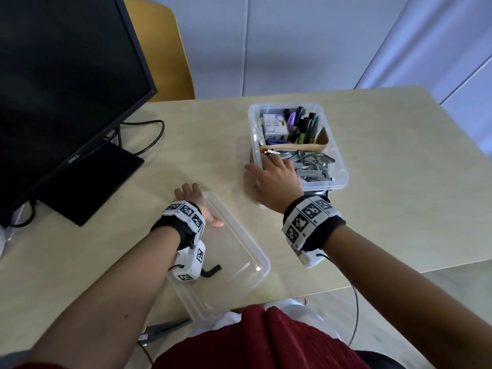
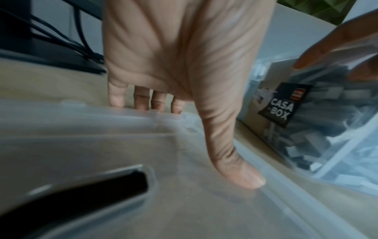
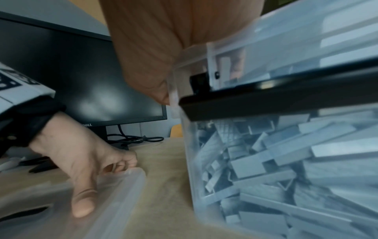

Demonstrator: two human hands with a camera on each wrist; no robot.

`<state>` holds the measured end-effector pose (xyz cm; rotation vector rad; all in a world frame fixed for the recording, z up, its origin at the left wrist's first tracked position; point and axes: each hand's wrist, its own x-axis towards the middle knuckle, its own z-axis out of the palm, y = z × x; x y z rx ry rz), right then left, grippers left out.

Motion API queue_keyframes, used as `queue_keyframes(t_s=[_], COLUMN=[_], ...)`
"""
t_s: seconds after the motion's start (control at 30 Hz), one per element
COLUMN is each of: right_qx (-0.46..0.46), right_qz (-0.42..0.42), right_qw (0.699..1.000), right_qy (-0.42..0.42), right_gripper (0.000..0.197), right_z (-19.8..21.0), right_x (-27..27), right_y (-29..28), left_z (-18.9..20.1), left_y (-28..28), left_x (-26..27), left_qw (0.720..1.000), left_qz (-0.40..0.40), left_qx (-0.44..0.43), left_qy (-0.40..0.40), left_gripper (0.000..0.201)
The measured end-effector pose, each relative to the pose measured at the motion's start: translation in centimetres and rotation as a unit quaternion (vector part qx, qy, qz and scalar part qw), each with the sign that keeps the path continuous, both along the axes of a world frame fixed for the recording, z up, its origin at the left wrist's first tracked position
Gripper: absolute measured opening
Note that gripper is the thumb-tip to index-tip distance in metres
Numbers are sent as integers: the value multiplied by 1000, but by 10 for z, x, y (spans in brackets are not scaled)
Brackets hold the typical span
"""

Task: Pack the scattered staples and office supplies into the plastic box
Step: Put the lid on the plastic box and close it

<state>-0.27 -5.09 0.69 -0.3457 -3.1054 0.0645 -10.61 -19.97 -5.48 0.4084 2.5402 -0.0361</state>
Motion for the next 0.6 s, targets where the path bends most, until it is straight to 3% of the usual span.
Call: queue_keyframes(t_s=[0.23, 0.3, 0.37, 0.43, 0.5, 0.6], right_qx=[16, 7, 3, 2, 4, -24], right_qz=[52, 59, 69, 64, 70, 66], right_qw=[999, 998, 998, 998, 998, 997], right_qy=[6, 2, -2, -9, 8, 12], right_gripper=[35, 45, 49, 49, 44, 46], right_z=[1, 1, 3, 3, 3, 5], right_x=[11, 13, 13, 14, 14, 12], right_y=[22, 25, 28, 31, 36, 41], left_z=[2, 6, 11, 18, 30, 58], left_y=[24, 29, 33, 32, 29, 29], left_x=[11, 9, 3, -7, -21, -48], left_qw=[996, 994, 988, 974, 965, 955], left_qz=[-80, -88, -69, -27, -17, -31], left_qx=[-17, -10, 36, 113, 171, 229], left_qy=[-47, -69, -134, -196, -200, -187], left_gripper=[93, 96, 96, 80, 63, 55])
